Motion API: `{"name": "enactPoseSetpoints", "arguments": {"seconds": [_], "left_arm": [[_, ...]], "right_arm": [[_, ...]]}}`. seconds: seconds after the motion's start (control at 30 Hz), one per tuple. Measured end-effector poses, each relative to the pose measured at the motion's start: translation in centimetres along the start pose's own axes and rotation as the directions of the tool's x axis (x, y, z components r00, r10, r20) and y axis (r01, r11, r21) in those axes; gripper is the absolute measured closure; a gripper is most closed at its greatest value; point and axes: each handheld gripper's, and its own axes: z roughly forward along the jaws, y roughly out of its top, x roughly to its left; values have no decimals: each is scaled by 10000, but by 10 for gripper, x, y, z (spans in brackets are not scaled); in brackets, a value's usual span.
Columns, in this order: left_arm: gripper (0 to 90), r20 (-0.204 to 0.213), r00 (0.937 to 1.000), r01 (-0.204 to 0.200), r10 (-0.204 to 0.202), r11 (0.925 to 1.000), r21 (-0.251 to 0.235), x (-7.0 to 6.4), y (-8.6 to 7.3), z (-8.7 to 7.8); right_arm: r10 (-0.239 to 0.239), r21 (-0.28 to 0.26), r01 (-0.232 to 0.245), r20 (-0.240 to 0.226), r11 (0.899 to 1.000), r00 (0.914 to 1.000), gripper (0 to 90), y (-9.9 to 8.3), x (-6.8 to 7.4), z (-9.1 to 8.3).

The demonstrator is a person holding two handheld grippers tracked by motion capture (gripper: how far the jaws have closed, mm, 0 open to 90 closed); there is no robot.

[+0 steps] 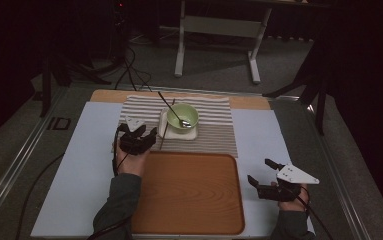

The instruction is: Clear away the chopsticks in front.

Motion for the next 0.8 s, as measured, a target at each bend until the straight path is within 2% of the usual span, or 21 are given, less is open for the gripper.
{"name": "enactPoseSetpoints", "arguments": {"seconds": [0.2,0.37,0.53,0.8], "left_arm": [[579,84,9999,83,-83,10000,10,2,2,13],[580,139,9999,-32,31,9999,95,1,5,25],[580,131,9997,-206,202,9993,300,0,7,37],[583,52,9996,-266,263,9972,703,1,4,53]], "right_arm": [[-11,-10,11,-11,10000,10000,135,0,0,0],[-44,13,44,-45,10000,10000,135,0,0,1],[-16,-4,16,-30,10000,10000,135,0,-1,1],[-15,0,15,-38,10000,10000,135,0,-1,1]]}}
